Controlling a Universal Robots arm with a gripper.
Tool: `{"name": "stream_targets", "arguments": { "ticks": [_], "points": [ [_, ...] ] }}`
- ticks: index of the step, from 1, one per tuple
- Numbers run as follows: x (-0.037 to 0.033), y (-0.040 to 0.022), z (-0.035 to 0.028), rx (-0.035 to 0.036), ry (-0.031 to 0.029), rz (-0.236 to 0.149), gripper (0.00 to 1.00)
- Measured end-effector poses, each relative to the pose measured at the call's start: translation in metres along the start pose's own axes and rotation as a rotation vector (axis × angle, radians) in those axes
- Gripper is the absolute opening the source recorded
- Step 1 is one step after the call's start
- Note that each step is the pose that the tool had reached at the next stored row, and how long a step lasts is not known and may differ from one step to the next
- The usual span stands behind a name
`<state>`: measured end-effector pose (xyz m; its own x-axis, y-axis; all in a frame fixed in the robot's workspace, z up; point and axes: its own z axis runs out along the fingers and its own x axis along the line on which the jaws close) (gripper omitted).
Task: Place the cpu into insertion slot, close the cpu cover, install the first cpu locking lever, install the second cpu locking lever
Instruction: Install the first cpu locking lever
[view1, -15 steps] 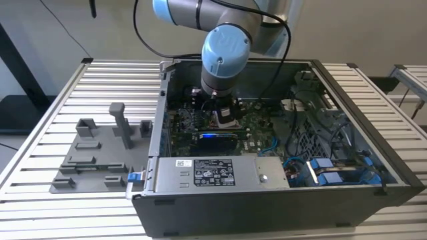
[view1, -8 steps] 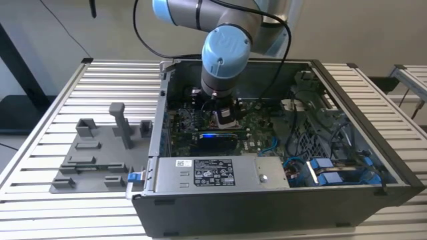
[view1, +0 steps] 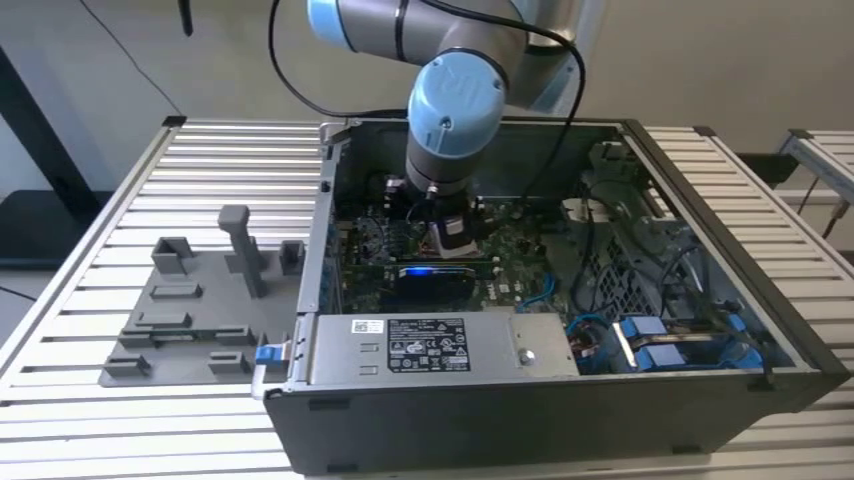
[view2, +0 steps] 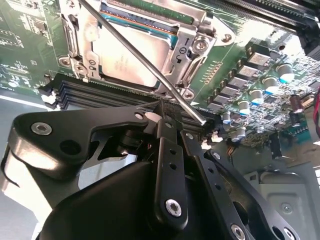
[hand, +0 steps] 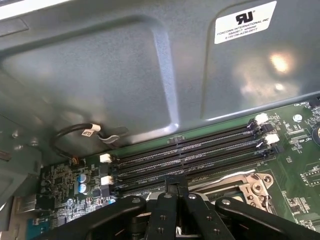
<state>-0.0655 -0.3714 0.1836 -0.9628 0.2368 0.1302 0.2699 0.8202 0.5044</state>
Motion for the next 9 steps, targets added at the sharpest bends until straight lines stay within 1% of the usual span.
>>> {"name": "stream_targets", "arguments": {
  "ticks": [9],
  "points": [
    [-0.0046,0.001,0.0026,-0.0001,0.0,0.0,0.11]
  ]
}}
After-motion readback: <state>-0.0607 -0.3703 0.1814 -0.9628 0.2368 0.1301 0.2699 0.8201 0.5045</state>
